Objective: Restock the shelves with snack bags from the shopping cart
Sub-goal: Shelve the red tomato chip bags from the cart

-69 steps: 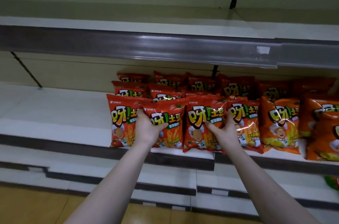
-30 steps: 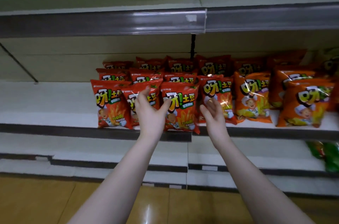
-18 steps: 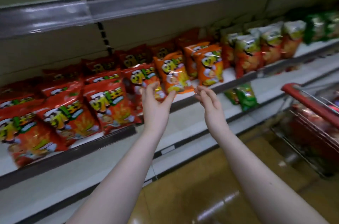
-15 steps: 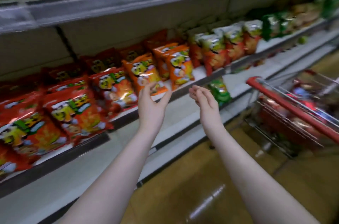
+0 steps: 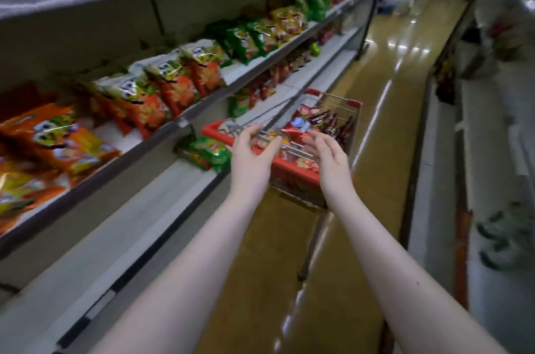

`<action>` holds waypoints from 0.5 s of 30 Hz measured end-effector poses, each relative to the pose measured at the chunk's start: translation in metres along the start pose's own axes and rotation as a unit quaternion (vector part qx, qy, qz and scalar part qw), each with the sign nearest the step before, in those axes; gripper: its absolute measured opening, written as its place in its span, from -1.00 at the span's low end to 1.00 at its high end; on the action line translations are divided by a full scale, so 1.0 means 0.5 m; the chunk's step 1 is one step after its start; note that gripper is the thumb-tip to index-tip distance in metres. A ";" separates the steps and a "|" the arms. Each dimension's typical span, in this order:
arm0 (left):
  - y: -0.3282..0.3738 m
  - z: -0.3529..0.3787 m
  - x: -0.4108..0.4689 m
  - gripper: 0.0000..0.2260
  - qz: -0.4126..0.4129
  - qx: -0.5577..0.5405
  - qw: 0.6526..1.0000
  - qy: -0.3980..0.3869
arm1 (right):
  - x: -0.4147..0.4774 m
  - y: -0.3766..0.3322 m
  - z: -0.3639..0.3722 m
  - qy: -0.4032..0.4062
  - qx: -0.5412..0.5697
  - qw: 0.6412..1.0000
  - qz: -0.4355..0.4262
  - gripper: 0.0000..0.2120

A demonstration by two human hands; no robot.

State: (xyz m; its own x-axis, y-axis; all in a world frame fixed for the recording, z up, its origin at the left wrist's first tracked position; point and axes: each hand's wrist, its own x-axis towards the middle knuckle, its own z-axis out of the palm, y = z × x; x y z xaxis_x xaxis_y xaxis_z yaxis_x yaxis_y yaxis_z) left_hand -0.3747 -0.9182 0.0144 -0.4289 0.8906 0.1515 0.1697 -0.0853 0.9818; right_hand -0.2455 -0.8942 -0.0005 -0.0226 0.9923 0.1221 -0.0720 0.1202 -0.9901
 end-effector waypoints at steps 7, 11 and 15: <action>0.014 0.205 0.027 -0.73 -0.025 -0.022 0.999 -0.035 | 0.098 0.028 -0.179 0.008 0.005 0.999 0.038 -0.74; -0.011 0.287 0.093 -0.71 -0.040 -0.027 0.998 -0.031 | 0.185 0.066 -0.230 0.022 -0.009 0.998 0.052 -0.72; -0.055 0.355 0.183 -0.77 -0.060 -0.032 0.997 -0.020 | 0.290 0.099 -0.255 0.013 -0.026 0.997 0.067 -0.77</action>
State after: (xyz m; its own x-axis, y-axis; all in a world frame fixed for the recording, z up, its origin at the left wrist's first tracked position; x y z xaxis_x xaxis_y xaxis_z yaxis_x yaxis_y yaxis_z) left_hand -0.2613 -0.7550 -0.0190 -0.4063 0.9133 0.0284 0.0621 -0.0034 0.9981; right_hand -0.1254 -0.7404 -0.0406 -0.0024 0.9999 -0.0129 -0.0181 -0.0129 -0.9998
